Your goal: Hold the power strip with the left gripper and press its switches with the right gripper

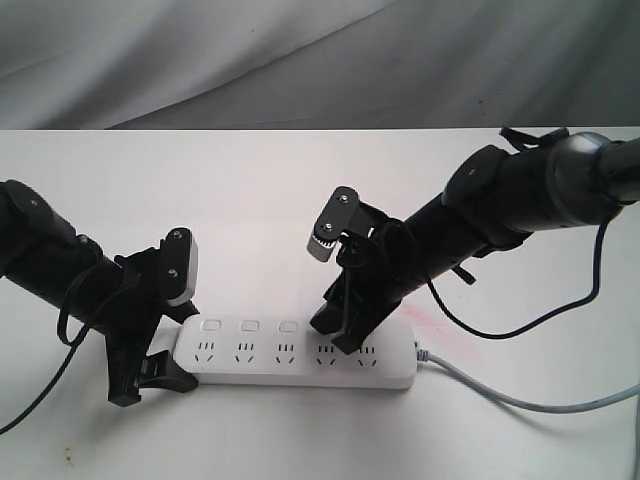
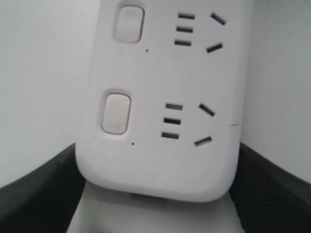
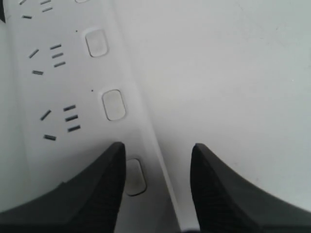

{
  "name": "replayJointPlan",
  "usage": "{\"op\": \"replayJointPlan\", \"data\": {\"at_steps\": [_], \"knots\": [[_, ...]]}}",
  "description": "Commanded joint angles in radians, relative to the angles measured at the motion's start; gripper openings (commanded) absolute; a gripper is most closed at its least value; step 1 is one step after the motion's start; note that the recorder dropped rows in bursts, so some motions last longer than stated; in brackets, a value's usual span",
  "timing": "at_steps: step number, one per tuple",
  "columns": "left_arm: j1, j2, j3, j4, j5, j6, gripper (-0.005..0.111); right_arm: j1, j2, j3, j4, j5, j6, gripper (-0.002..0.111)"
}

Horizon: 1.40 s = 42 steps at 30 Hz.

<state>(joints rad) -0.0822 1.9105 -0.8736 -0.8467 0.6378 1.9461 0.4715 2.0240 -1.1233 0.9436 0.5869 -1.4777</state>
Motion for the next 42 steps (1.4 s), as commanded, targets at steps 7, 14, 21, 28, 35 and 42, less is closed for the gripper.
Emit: {"op": "replayJointPlan", "data": {"at_steps": [7, 14, 21, 28, 35, 42], "knots": [[0.002, 0.000, -0.004, -0.009, -0.009, -0.002, 0.060, -0.005, 0.030, 0.039, -0.055, -0.049, -0.013, 0.041], [0.002, 0.000, -0.004, -0.009, -0.009, -0.002, 0.060, -0.005, 0.063, 0.039, -0.055, -0.053, -0.013, 0.041], [0.002, 0.000, -0.004, -0.009, -0.009, -0.002, 0.060, -0.007, 0.074, 0.039, -0.055, -0.051, -0.013, 0.041], [0.002, 0.000, -0.004, -0.009, -0.009, -0.002, 0.060, -0.030, 0.074, 0.039, -0.075, -0.037, -0.013, 0.041], [0.002, 0.000, -0.004, -0.009, -0.009, -0.002, 0.060, -0.032, 0.074, 0.039, -0.062, -0.036, -0.013, 0.041], [0.002, 0.000, -0.004, -0.009, -0.009, -0.002, 0.060, -0.024, -0.008, 0.039, -0.005, -0.044, -0.018, 0.041]]}}
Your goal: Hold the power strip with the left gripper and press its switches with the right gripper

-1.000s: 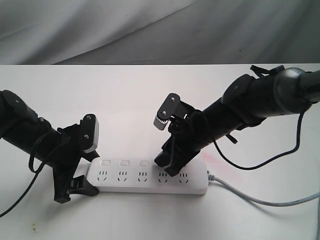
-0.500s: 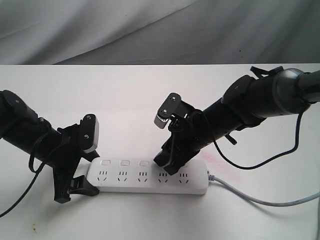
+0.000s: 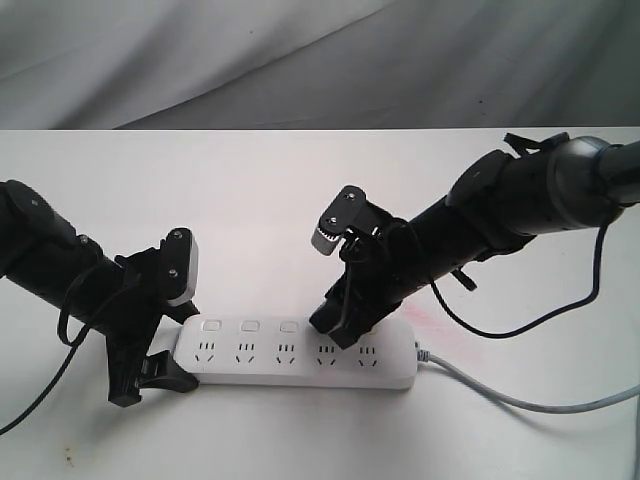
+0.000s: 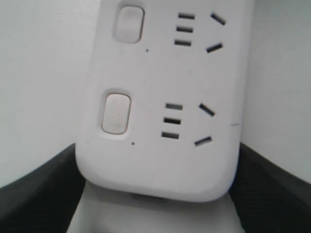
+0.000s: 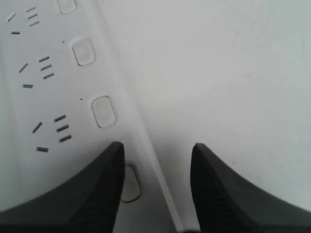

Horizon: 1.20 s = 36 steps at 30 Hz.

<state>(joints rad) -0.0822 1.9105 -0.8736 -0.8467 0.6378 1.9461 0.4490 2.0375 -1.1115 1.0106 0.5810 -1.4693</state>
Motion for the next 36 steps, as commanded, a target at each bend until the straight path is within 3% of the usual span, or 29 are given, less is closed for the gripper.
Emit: {"op": "replayJointPlan", "data": {"at_steps": [1, 11, 20, 36], "knots": [[0.002, 0.000, -0.004, -0.009, -0.009, -0.002, 0.060, -0.002, -0.042, 0.027, -0.062, -0.043, -0.026, 0.041], [0.002, 0.000, -0.004, -0.009, -0.009, -0.002, 0.060, -0.025, -0.191, 0.027, -0.080, -0.029, -0.030, 0.041], [0.002, 0.000, -0.004, -0.009, -0.009, -0.002, 0.060, -0.079, -0.193, 0.071, -0.117, -0.007, -0.021, 0.041], [0.002, 0.000, -0.004, -0.009, -0.009, -0.002, 0.060, -0.079, -0.136, 0.088, -0.113, -0.031, -0.026, 0.041]]}}
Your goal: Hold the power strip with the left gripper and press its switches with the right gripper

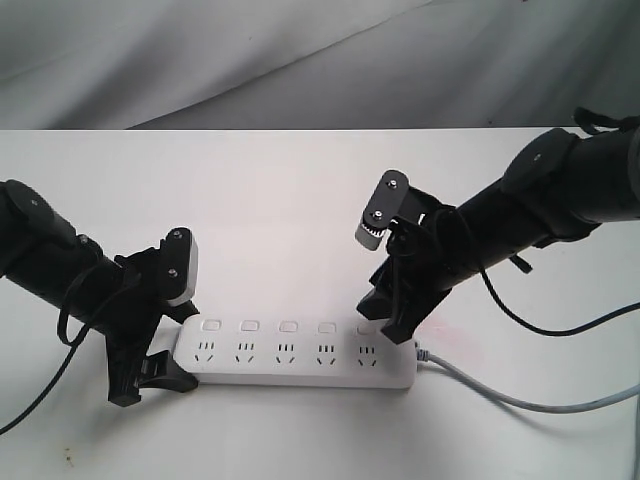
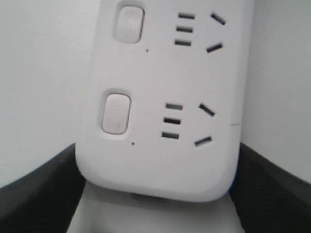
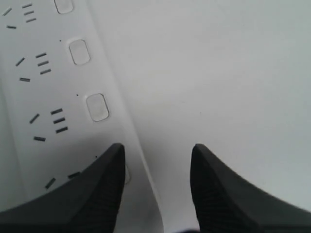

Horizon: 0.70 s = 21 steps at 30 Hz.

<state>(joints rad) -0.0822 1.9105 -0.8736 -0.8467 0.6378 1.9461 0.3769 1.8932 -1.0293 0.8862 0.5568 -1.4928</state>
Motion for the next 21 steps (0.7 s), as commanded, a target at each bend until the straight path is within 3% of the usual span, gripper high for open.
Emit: {"op": "replayJointPlan", "data": {"at_steps": [1, 21], "knots": [[0.002, 0.000, -0.004, -0.009, -0.009, -0.002, 0.060, -0.007, 0.013, 0.006, 0.011, -0.008, -0.002, 0.041], [0.002, 0.000, -0.004, -0.009, -0.009, -0.002, 0.060, 0.011, 0.022, 0.006, 0.014, -0.015, -0.006, 0.041]]}}
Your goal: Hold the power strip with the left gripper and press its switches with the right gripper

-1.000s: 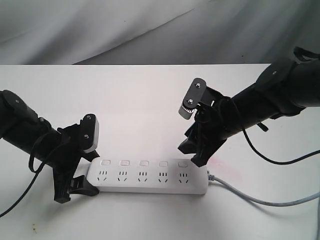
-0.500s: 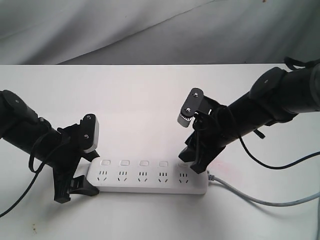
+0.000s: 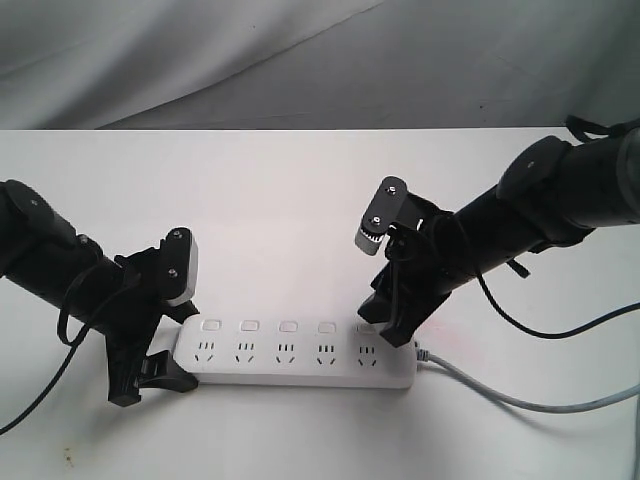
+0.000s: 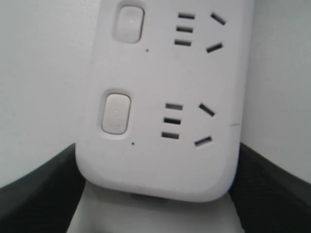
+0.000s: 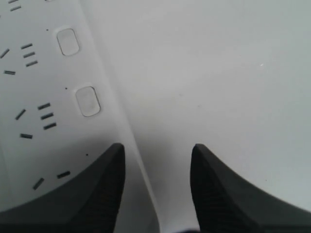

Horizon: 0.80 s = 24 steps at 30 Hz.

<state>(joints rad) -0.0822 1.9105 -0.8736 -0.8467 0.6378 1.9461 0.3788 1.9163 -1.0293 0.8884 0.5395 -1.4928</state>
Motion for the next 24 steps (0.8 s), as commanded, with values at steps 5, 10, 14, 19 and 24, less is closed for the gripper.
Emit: {"op": "replayJointPlan", "data": {"at_steps": [5, 10, 14, 19, 24], "knots": [[0.002, 0.000, -0.004, -0.009, -0.009, -0.002, 0.060, 0.009, 0.025, 0.006, 0.012, 0.006, -0.006, 0.041], [0.002, 0.000, -0.004, -0.009, -0.009, -0.002, 0.060, 0.009, 0.043, 0.006, 0.012, 0.006, -0.006, 0.041], [0.002, 0.000, -0.004, -0.009, -0.009, -0.002, 0.060, 0.009, 0.044, 0.006, 0.010, 0.020, -0.006, 0.041], [0.002, 0.000, -0.004, -0.009, -0.009, -0.002, 0.060, 0.009, 0.044, 0.008, -0.008, 0.022, -0.006, 0.041], [0.002, 0.000, -0.004, -0.009, -0.009, -0.002, 0.060, 0.009, 0.044, 0.010, -0.037, 0.022, -0.006, 0.041]]}}
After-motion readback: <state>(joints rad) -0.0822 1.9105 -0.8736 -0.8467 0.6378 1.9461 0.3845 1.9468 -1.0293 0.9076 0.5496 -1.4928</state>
